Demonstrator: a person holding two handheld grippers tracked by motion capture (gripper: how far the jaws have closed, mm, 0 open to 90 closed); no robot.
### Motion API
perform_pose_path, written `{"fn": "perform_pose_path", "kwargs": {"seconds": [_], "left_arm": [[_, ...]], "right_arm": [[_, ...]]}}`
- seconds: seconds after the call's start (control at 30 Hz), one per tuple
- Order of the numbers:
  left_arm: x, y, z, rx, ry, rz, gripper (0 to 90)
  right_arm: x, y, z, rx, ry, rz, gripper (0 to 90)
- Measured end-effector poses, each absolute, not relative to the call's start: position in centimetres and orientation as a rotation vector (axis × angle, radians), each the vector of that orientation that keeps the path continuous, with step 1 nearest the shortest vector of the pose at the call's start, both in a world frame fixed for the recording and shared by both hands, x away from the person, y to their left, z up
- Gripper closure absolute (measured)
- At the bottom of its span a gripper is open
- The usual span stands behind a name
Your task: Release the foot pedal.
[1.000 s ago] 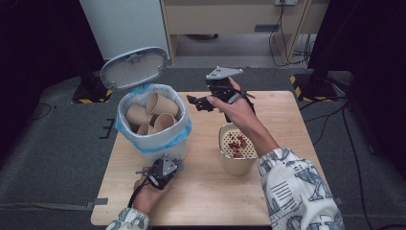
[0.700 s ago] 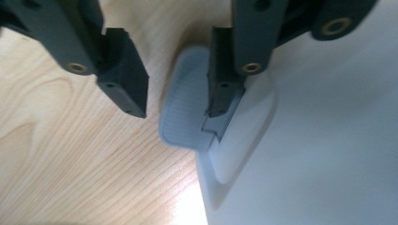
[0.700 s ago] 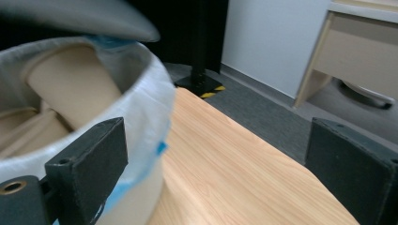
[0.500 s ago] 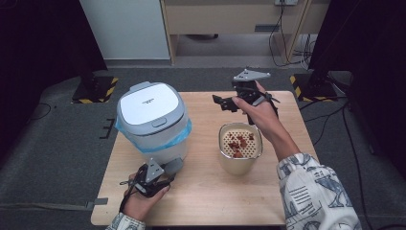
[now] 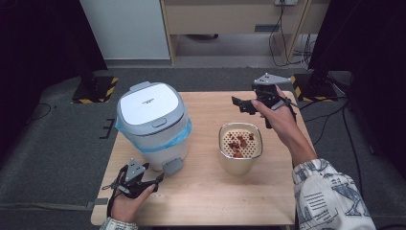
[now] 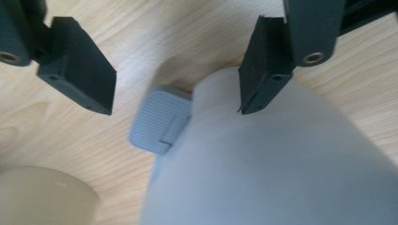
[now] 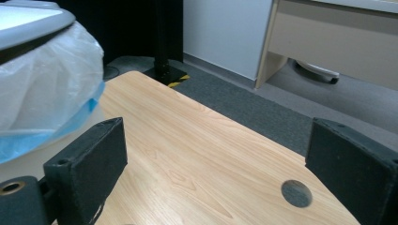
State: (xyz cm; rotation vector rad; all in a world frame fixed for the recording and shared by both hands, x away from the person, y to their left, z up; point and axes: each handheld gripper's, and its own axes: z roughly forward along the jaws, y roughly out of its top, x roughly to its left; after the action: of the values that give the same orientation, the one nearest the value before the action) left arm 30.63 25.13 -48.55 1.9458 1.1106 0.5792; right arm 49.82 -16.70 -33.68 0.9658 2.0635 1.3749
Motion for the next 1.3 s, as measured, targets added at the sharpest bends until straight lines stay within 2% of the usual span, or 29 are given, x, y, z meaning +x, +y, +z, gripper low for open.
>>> {"fn": "perform_pose_path", "kwargs": {"seconds": [0.27,0.53,1.07,1.3], "left_arm": [[31.0,26.5,-48.8,1.934,1.156,0.595,17.5],[31.6,27.7,-49.3,1.919,1.200,0.595,14.3],[32.4,29.8,-50.2,1.903,1.304,0.632,12.6],[33.0,30.4,-51.0,1.947,1.356,0.631,12.6]], "right_arm": [[49.3,-19.5,-34.7,1.016,2.029,1.339,5.9],[48.5,-22.7,-36.5,1.084,1.999,1.293,6.2],[45.1,-27.8,-43.4,1.248,1.981,1.207,6.3],[44.1,-29.1,-47.0,1.325,1.979,1.166,6.4]]}}
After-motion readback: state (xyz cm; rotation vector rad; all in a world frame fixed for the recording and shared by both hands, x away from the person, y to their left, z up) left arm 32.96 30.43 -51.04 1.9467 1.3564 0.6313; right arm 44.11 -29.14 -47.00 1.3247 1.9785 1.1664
